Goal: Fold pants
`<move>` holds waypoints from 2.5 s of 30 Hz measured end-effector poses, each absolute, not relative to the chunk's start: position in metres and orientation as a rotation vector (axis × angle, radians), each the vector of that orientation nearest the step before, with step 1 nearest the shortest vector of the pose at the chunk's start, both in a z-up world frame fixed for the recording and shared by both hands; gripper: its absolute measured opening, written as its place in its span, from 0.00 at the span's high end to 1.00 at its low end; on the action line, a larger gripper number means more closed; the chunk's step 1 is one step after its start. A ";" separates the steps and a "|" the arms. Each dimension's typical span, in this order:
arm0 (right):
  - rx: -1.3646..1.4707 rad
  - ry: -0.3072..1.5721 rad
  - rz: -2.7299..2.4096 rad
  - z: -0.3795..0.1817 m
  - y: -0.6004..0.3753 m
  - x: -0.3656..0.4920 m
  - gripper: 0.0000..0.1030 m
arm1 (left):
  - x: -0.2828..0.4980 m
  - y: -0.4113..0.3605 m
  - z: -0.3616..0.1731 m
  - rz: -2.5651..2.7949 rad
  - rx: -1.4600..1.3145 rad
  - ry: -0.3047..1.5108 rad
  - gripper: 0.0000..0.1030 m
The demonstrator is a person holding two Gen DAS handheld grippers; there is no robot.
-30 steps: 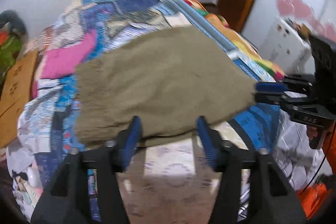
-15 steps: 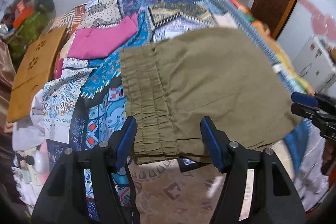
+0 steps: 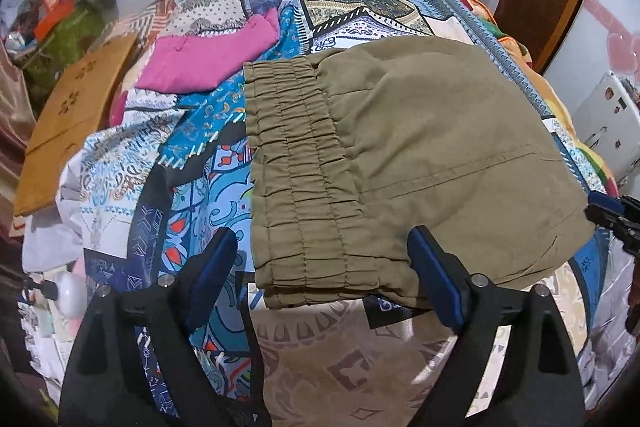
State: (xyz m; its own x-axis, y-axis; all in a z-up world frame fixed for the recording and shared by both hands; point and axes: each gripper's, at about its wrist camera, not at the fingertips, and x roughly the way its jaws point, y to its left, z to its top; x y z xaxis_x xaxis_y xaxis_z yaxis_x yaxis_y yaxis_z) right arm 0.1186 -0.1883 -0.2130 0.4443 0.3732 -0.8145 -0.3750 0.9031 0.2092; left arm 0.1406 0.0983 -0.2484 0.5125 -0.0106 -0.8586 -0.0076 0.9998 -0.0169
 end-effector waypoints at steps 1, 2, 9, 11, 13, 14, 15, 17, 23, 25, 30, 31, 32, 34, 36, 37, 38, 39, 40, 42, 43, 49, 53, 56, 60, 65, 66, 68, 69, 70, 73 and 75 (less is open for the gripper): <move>0.016 1.015 0.464 -0.214 -0.194 0.118 0.63 | 0.140 0.098 -0.249 0.000 -0.017 1.031 0.14; 0.060 1.025 0.475 -0.216 -0.201 0.119 0.63 | 0.141 0.098 -0.249 0.000 -0.020 1.033 0.14; 0.020 1.013 0.454 -0.213 -0.196 0.115 0.61 | 0.148 0.103 -0.241 -0.001 -0.045 1.077 0.14; 0.007 1.009 0.454 -0.210 -0.195 0.117 0.59 | 0.149 0.103 -0.232 0.011 -0.023 1.061 0.14; -0.002 1.003 0.450 -0.204 -0.196 0.123 0.58 | 0.152 0.103 -0.220 0.020 -0.012 1.034 0.14; -0.004 0.998 0.449 -0.202 -0.197 0.124 0.58 | 0.155 0.104 -0.214 0.014 -0.017 1.020 0.14; -0.002 0.988 0.447 -0.199 -0.199 0.127 0.58 | 0.158 0.105 -0.209 0.012 -0.022 1.010 0.14; 0.007 0.969 0.444 -0.192 -0.203 0.135 0.58 | 0.169 0.109 -0.200 0.019 -0.021 0.993 0.14; 0.002 0.893 0.424 -0.178 -0.209 0.172 0.55 | 0.214 0.121 -0.192 0.047 -0.011 0.981 0.14; -0.024 0.880 0.424 -0.176 -0.208 0.183 0.55 | 0.231 0.127 -0.196 0.058 -0.019 0.992 0.14; -0.093 0.859 0.424 -0.178 -0.200 0.227 0.55 | 0.266 0.141 -0.215 0.070 -0.063 1.043 0.14; -0.097 0.858 0.429 -0.179 -0.200 0.236 0.55 | 0.271 0.142 -0.220 0.072 -0.061 1.047 0.14; -0.100 0.856 0.429 -0.181 -0.199 0.242 0.55 | 0.275 0.142 -0.224 0.071 -0.059 1.051 0.14; -0.103 0.853 0.429 -0.186 -0.196 0.262 0.55 | 0.284 0.143 -0.234 0.068 -0.052 1.066 0.14; -0.094 0.859 0.425 -0.195 -0.193 0.286 0.55 | 0.292 0.143 -0.243 0.066 -0.041 1.087 0.14; -0.090 0.865 0.424 -0.197 -0.193 0.294 0.55 | 0.295 0.143 -0.249 0.065 -0.034 1.097 0.14; -0.085 0.873 0.423 -0.202 -0.192 0.304 0.55 | 0.297 0.144 -0.253 0.061 -0.032 1.101 0.14; -0.079 0.885 0.421 -0.209 -0.191 0.316 0.55 | 0.298 0.145 -0.256 0.057 -0.035 1.102 0.14; -0.074 0.895 0.421 -0.213 -0.191 0.325 0.55 | 0.299 0.146 -0.258 0.056 -0.043 1.100 0.14; -0.070 0.928 0.415 -0.228 -0.188 0.347 0.55 | 0.301 0.149 -0.261 0.049 -0.069 1.099 0.14; -0.069 0.940 0.419 -0.232 -0.187 0.353 0.55 | 0.302 0.150 -0.263 0.045 -0.084 1.102 0.14; -0.057 1.003 0.429 -0.255 -0.178 0.383 0.76 | 0.303 0.157 -0.271 0.067 -0.111 1.081 0.13; -0.157 0.991 0.408 -0.265 -0.169 0.380 0.84 | 0.303 0.165 -0.276 0.116 -0.158 1.072 0.13; -0.149 0.996 0.392 -0.266 -0.170 0.378 0.85 | 0.302 0.166 -0.279 0.134 -0.178 1.074 0.13; -0.195 1.015 0.366 -0.262 -0.166 0.376 0.85 | 0.298 0.174 -0.271 0.129 -0.241 1.087 0.14; -0.218 1.039 0.362 -0.237 -0.161 0.373 0.83 | 0.282 0.167 -0.233 0.208 -0.164 0.993 0.14; -0.198 1.029 0.383 -0.229 -0.161 0.368 0.81 | 0.281 0.164 -0.227 0.208 -0.138 0.982 0.14; -0.145 1.002 0.439 -0.211 -0.158 0.356 0.70 | 0.281 0.157 -0.217 0.179 -0.123 0.976 0.14; -0.131 0.988 0.460 -0.203 -0.156 0.350 0.62 | 0.280 0.153 -0.213 0.157 -0.129 0.976 0.14; -0.123 0.973 0.483 -0.196 -0.152 0.343 0.58 | 0.280 0.147 -0.210 0.126 -0.135 0.975 0.14; -0.106 0.933 0.578 -0.176 -0.132 0.319 0.40 | 0.278 0.122 -0.208 0.052 -0.117 0.973 0.14; -0.096 0.933 0.625 -0.172 -0.118 0.310 0.30 | 0.281 0.102 -0.213 0.006 -0.081 0.991 0.14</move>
State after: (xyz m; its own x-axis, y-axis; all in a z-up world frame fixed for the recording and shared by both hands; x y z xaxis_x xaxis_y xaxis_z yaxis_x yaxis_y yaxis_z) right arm 0.3103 -0.1178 -0.1719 0.4334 0.4609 -0.7744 -0.5410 0.8203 0.1854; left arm 0.2807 0.1024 -0.2134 0.5481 -0.0323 -0.8358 -0.0418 0.9969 -0.0660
